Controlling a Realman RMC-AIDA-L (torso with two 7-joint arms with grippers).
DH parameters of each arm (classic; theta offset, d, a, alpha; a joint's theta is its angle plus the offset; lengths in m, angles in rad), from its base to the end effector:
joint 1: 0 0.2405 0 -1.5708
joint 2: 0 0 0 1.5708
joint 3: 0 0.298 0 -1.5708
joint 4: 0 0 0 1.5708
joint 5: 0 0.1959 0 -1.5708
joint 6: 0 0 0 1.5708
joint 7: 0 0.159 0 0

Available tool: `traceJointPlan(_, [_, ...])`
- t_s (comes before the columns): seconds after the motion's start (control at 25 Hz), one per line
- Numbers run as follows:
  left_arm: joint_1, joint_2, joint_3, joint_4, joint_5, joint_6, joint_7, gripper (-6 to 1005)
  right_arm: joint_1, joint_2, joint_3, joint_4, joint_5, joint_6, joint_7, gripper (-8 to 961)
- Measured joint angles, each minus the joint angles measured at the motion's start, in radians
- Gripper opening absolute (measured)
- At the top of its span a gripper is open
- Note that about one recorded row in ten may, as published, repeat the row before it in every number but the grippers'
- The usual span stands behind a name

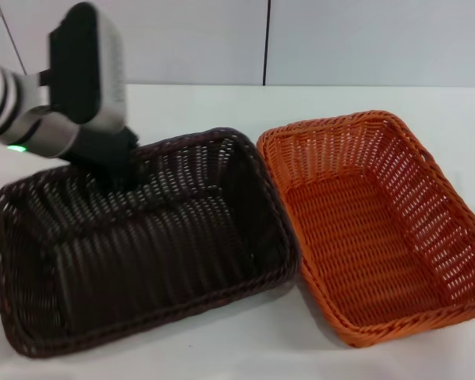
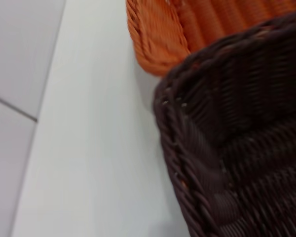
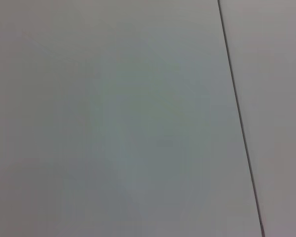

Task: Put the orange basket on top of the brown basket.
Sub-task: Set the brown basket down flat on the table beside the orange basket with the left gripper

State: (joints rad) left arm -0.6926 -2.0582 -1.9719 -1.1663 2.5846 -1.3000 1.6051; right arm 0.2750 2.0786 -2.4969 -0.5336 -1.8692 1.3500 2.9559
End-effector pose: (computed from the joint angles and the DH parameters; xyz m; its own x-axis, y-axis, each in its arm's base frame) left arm -0.2255 0.4292 -0.0069 0.9081 -0.1119 -0.4036 -0.2692 -0.8941 -0.3579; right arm 0.3235 0.3122 -0.0212 0.6360 0.2293 -0.7368 -0.7656 0.0678 -0.6398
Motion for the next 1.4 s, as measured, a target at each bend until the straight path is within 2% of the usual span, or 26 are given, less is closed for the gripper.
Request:
traceJointPlan(0.36, [-0.063,-0.002,0.043,0.111,-0.063,0.156,0.059,305,0.012,-0.002,0.003,0.006,-0.011,0.000,0.000,668])
traceJointPlan(0.6, [-0.063,-0.005,0.123,0.137,-0.154,0.235,0.078,307,0.014,-0.003,0.004,0.008,-0.012,-0.007,0.000,665])
traceJointPlan(0.72, [-0.063,-0.005,0.128,0.139,-0.169,0.240,0.078,308,0.015,-0.003,0.001,0.009,-0.011,-0.008,0.000,663])
traceJointPlan(0.8, [-0.058,-0.009,0.163,0.153,-0.228,0.294,0.066,308,0.015,-0.003,0.001,0.009,-0.011,-0.008,-0.002,662])
traceJointPlan(1.04, [-0.052,-0.010,0.175,0.152,-0.281,0.327,0.059,310,0.010,-0.003,0.000,0.006,-0.012,-0.008,-0.003,660])
traceJointPlan(1.4, [-0.043,-0.010,0.252,0.140,-0.323,0.370,0.052,526,0.001,-0.002,-0.019,0.000,-0.013,-0.002,-0.003,656])
